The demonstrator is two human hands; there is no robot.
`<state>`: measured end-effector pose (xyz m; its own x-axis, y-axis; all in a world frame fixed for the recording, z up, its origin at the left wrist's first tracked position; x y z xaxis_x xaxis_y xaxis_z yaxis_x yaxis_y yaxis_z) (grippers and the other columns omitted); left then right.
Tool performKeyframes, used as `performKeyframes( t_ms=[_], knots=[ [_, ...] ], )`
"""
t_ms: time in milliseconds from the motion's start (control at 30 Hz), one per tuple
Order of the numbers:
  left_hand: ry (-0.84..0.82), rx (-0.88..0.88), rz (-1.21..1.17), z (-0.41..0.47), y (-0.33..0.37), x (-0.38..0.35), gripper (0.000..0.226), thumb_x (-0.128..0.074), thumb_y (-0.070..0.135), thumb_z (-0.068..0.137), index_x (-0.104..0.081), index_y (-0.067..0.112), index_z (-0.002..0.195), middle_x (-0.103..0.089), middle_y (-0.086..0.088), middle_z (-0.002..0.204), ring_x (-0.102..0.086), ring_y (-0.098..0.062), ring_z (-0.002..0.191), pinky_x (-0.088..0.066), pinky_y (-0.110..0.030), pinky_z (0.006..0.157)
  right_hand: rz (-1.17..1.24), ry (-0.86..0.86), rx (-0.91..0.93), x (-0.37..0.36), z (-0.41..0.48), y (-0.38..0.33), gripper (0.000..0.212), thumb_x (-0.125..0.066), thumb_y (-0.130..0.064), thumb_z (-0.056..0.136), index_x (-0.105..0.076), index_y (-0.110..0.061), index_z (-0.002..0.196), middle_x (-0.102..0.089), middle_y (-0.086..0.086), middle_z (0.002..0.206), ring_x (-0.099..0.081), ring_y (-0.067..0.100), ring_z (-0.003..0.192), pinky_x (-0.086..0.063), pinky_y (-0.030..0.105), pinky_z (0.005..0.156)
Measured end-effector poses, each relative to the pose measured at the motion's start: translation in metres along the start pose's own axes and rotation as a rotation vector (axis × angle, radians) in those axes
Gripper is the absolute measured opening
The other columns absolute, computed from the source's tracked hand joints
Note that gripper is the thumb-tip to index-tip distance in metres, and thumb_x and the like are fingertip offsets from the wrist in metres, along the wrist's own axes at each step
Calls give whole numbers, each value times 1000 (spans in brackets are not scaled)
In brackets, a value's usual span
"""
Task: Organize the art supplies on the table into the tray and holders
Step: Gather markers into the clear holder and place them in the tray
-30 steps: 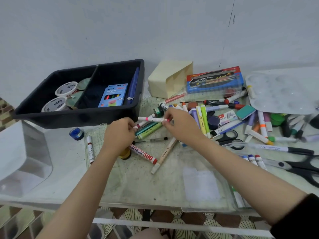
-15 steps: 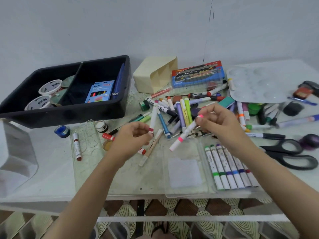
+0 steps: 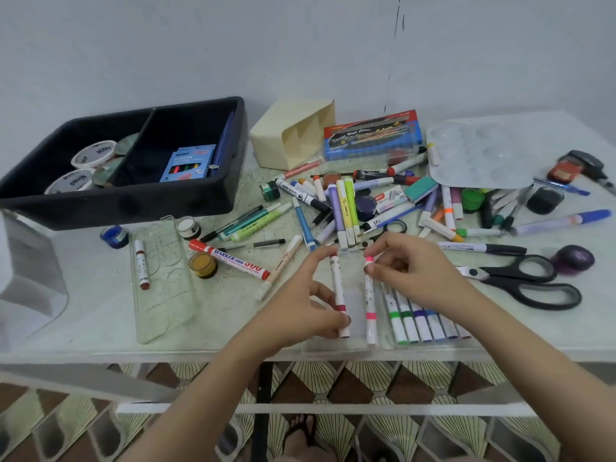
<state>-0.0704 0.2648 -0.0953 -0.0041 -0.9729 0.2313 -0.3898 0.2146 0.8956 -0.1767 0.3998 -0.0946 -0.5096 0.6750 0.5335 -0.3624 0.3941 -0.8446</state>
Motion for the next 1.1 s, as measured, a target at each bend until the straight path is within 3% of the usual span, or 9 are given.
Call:
performKeyframes(
  t_ms=[100, 200, 367, 467, 567, 733, 833, 1000, 1100],
  knots=[
    [10, -54, 108, 1, -4, -5, 89, -76, 1, 71, -32, 45, 135, -62, -11, 86, -68, -17, 68, -58, -34, 71, -90, -12, 2, -5, 0, 1, 9, -68, -24, 84, -61, -26, 89, -65, -7, 68, -49, -1, 54, -38, 15, 54],
    [24, -102, 177, 3, -6, -11, 92, -80, 8, 69, -30, 40, 139, -64, -4, 79, -65, -9, 65, -55, -25, 67, -153, -27, 8, -9, -1, 1, 9, -65, -28, 87, -60, -27, 94, -63, -10, 72, -50, 3, 55, -43, 24, 57],
    [67, -125, 261, 7, -7, -12, 96, -83, 14, 68, -27, 35, 143, -65, 4, 73, -63, -2, 65, -51, -17, 66, -310, -34, 67, -8, -3, -3, 18, -61, -32, 88, -62, -26, 105, -57, -16, 77, -46, -2, 58, -37, 23, 58],
    [64, -124, 281, 9, -6, -14, 97, -83, 15, 68, -26, 34, 145, -64, 5, 73, -60, 3, 61, -47, -11, 62, -258, -56, 30, -7, -6, -4, 23, -68, -36, 83, -60, -33, 104, -60, -15, 79, -49, -1, 58, -39, 23, 59],
    [55, -125, 300, 11, -5, -15, 98, -83, 15, 67, -27, 34, 144, -64, 5, 73, -59, 4, 60, -46, -11, 61, -99, -29, -22, -8, -8, -4, 24, -72, -28, 81, -57, -36, 98, -65, -9, 75, -51, 1, 53, -41, 20, 56],
    [53, -125, 306, 13, -6, -14, 98, -85, 19, 65, -29, 35, 143, -65, 6, 74, -60, 4, 61, -47, -11, 62, -19, 65, -57, 3, -6, -4, 20, -71, -22, 82, -62, -30, 98, -69, -6, 70, -49, 0, 51, -40, 19, 56],
    [56, -127, 305, 15, -7, -14, 98, -85, 20, 64, -29, 34, 144, -66, 5, 74, -60, 4, 61, -47, -11, 61, -28, 19, -66, 0, -7, -2, 23, -71, -23, 82, -63, -28, 102, -69, -7, 70, -51, -2, 52, -41, 20, 57],
    [59, -130, 310, 15, -8, -14, 99, -85, 21, 65, -27, 35, 144, -65, 5, 75, -58, 5, 61, -47, -11, 63, -139, -14, -23, -9, -12, 2, 34, -69, -31, 84, -62, -28, 116, -62, -11, 77, -50, 2, 60, -40, 22, 62],
    [58, -134, 288, 15, -8, -14, 99, -85, 18, 66, -27, 35, 145, -65, 5, 74, -59, 4, 61, -47, -12, 63, -361, -53, 52, -12, -14, -1, 45, -64, -39, 86, -56, -27, 129, -55, -9, 92, -49, 5, 81, -36, 22, 72]
  ],
)
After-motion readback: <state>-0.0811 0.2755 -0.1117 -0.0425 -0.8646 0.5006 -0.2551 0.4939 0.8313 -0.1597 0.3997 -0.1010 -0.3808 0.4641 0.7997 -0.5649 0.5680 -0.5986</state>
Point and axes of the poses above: each hand's wrist, its own z-axis towards the middle knuckle, its own x-axis out of the back of the hand, y = z × x, the point moved 5 cm from there along z, towards the middle knuckle
